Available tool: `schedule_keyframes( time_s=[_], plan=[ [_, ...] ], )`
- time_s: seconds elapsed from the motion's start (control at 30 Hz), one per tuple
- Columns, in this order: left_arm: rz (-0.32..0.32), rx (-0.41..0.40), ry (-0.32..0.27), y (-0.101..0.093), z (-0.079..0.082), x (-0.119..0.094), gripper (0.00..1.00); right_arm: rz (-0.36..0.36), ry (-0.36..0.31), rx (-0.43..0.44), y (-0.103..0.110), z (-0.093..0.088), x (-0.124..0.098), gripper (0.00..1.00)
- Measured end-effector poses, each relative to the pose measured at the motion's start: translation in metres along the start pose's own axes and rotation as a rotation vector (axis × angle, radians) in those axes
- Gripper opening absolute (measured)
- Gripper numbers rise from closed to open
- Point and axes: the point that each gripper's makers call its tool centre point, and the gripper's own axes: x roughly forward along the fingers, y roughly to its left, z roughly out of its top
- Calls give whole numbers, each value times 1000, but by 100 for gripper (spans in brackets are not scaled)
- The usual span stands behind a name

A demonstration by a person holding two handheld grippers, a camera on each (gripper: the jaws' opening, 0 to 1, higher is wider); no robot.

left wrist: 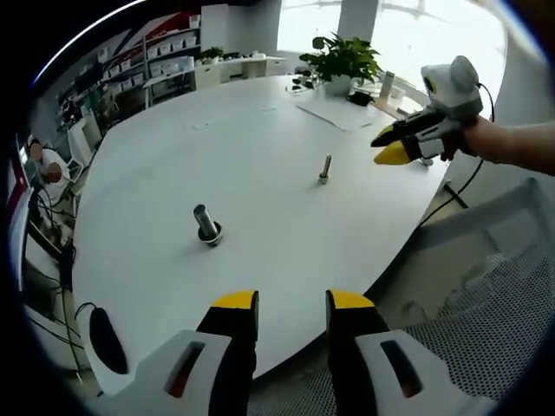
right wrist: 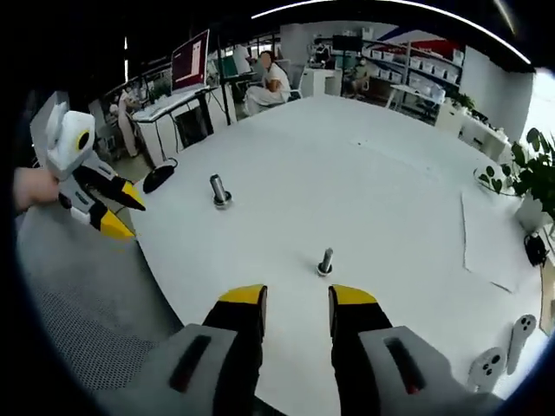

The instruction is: Place the washer onto the threaded stud by aligning its center hole with the stud, sliding it down to the base, and recovering from edge contact or off-axis alignment until the washer reaches the visible bottom stop.

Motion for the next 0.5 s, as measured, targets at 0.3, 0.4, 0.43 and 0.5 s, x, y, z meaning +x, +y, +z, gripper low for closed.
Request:
schedule_keyframes(
  time_s=[0.3,0.4,0.43,0.5],
  plan=[
    [1,-25,-43,1,9,-3,29,10,-111,112,15,9,-34,32],
    [4,-37,-63,2,12,-6,29,15,-113,136,22,5,-40,32],
    [5,-42,-73,3,14,-6,30,16,-103,143,24,4,-41,32],
    [10,-54,-89,4,17,-10,30,8,-132,158,25,11,-47,32]
  ],
)
